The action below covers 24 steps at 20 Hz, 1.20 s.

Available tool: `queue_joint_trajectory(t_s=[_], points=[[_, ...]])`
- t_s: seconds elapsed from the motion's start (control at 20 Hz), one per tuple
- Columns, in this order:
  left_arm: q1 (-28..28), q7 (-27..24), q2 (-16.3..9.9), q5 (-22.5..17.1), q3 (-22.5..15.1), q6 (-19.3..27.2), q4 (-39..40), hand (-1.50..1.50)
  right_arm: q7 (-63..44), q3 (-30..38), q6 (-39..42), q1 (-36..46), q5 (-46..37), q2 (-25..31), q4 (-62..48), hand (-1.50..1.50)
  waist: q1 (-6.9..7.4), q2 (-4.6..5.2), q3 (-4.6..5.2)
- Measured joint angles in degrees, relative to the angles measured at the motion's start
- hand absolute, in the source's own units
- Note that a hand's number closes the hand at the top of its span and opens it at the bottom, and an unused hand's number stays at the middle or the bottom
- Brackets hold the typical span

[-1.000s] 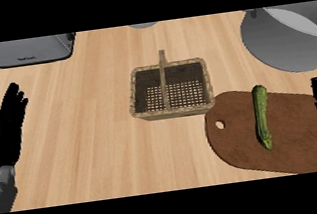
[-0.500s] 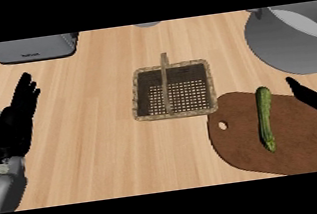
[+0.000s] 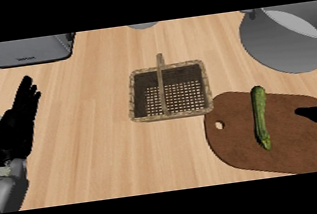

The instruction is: Pick the squash from the cutting board and place it in the basket

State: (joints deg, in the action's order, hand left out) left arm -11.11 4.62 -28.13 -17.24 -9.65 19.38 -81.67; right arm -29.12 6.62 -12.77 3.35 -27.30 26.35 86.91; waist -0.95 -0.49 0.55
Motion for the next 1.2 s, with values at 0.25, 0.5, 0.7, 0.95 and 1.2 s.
queue_joint_trajectory(t_s=[0.25,0.5,0.7,0.95,1.2], points=[[0.0,0.9,0.4,0.5,-0.1,0.6,-0.8,0.0,-15.3,-1.9,15.6,-0.5,5.8,4.4,10.9,-1.5,-0.35,-0.14,-0.18],[0.6,0.8,0.5,0.8,1.3,-0.8,-1.2,0.0,-27.6,-0.7,22.7,-2.1,11.7,4.8,23.8,-1.5,0.08,0.11,-0.38],[-0.5,1.5,2.0,2.7,2.4,-1.6,-0.7,0.0,-28.7,1.2,22.9,-2.8,11.7,3.0,27.7,-1.5,0.47,0.3,-0.46],[0.3,0.8,4.1,4.5,3.6,-3.3,-0.7,0.0,-25.7,0.6,20.8,-4.2,7.1,-2.0,27.0,-1.5,0.76,0.42,-0.52],[0.2,2.4,4.9,5.7,5.3,-4.6,-1.6,0.0,-18.8,-0.1,17.3,-5.4,3.2,-6.2,21.3,-1.5,0.9,0.47,-0.55]])
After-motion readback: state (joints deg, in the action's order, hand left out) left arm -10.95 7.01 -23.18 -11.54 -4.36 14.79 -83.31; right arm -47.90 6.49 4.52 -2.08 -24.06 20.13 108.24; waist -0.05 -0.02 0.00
